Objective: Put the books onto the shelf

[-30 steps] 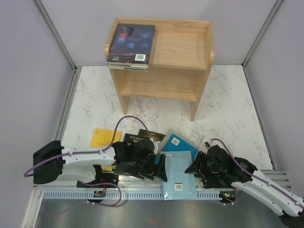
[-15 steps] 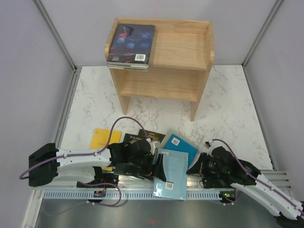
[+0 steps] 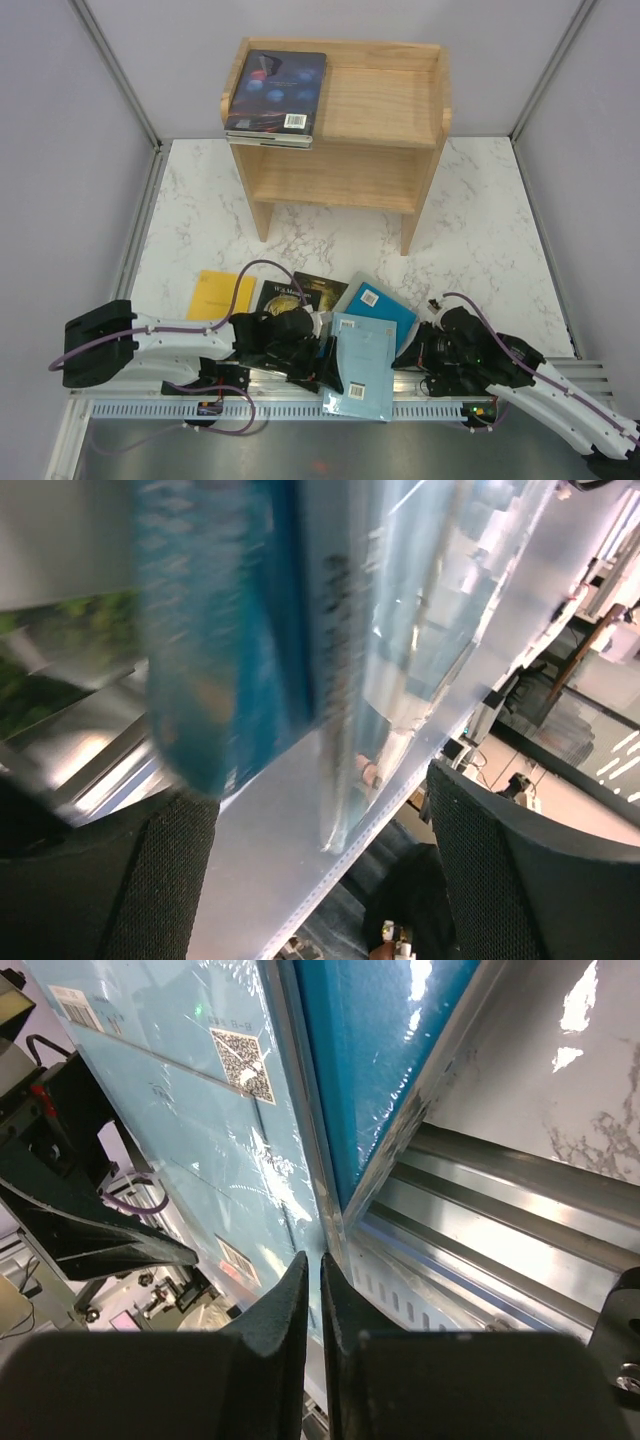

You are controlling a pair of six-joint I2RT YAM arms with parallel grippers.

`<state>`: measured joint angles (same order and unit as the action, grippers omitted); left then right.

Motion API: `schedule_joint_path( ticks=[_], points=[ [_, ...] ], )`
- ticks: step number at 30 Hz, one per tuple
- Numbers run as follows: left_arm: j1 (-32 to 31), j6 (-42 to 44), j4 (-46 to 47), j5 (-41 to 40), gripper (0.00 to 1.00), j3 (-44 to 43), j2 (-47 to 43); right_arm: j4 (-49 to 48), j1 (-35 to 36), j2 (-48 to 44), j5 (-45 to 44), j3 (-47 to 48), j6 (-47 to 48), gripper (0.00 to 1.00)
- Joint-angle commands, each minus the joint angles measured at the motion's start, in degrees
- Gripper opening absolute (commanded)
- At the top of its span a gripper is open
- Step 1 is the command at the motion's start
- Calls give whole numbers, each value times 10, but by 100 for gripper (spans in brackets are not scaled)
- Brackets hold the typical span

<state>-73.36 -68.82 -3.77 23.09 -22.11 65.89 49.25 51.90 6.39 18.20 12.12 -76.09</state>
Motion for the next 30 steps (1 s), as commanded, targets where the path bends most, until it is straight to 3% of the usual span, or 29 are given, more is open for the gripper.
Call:
schedule_joint_path(
  ticks=[1,5,7,8,10,12,14,18,22,23,25,26,27,30],
  points=[
    [-16,-27,99,5,85,-13,27,-23,1,0,6,-11,-5,11],
    [-20,-68,223,18,81,24,49,-29,0,-2,8,-24,-10,9],
    [-20,-94,297,17,75,43,51,-33,0,-2,9,-28,-13,8],
    [-20,-99,312,15,65,57,48,-35,0,-2,10,-29,-14,7],
    [-20,-106,322,4,54,62,27,-36,0,-2,9,-28,-14,6],
    [-20,-108,322,-9,33,66,6,-35,0,-2,10,-29,-13,5],
    [-20,-109,321,-17,22,69,-29,-35,0,-2,11,-31,-13,4],
    [-20,-116,319,-38,5,79,-86,-35,0,-2,15,-36,-13,2],
    [-20,-115,319,-52,2,90,-133,-37,0,-3,14,-33,-18,3],
    [-20,-115,307,-56,2,91,-145,-36,0,-2,11,-23,-19,7],
    [-19,-112,259,-71,2,81,-178,-31,0,2,-11,-2,-18,52],
    [-19,-107,184,-78,2,73,-193,-25,0,9,-23,32,-16,70],
    [-18,-97,148,-95,2,66,-225,-12,0,16,-39,53,-13,95],
    [-12,-81,8,-138,2,37,-282,-10,0,65,-72,133,2,98]
  ],
)
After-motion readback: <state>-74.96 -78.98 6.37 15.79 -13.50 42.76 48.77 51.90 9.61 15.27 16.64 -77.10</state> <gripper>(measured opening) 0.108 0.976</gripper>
